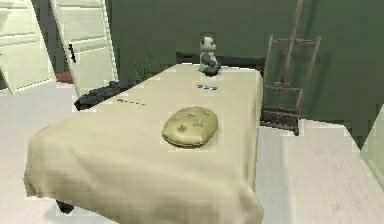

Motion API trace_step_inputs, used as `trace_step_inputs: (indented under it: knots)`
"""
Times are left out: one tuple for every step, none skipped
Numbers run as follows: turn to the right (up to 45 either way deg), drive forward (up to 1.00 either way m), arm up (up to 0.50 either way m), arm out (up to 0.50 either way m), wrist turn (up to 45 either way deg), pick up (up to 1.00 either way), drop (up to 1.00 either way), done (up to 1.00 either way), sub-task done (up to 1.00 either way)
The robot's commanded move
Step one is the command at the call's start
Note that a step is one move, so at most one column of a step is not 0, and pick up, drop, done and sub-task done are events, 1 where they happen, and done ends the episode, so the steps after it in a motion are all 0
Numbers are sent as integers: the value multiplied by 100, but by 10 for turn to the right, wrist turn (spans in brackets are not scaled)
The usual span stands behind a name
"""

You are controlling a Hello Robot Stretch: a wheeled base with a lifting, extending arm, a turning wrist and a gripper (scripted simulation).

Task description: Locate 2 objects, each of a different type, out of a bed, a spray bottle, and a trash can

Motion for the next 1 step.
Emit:
trace_step_inputs:
  knots:
    - [-450,0,0,0,0,0,0,0,0]
